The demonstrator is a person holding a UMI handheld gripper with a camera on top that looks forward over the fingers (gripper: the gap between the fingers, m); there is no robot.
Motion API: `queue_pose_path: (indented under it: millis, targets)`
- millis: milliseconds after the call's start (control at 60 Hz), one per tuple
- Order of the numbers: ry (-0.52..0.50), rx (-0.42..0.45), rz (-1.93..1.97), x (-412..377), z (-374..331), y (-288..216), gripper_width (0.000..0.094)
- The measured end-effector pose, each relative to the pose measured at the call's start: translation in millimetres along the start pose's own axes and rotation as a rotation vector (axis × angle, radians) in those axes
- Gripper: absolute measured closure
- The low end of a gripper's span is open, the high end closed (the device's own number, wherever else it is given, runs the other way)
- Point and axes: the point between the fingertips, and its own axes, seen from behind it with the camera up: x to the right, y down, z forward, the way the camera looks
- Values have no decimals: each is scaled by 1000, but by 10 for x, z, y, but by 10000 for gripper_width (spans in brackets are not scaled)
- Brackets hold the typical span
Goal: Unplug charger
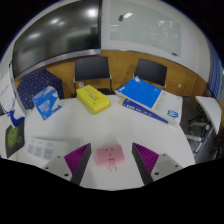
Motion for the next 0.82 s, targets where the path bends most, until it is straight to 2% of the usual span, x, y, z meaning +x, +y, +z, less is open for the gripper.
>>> queue_pose_path:
  millis: [233,467,600,733,817]
  targets:
    - [0,36,-3,-226,-1729,-149,76]
    - [30,14,19,-426,-3354,359,80]
    - [51,23,28,-502,-3762,617,81]
    - [38,1,38,-539,-3855,851,80]
    - [50,18,13,-462,-3825,855,81]
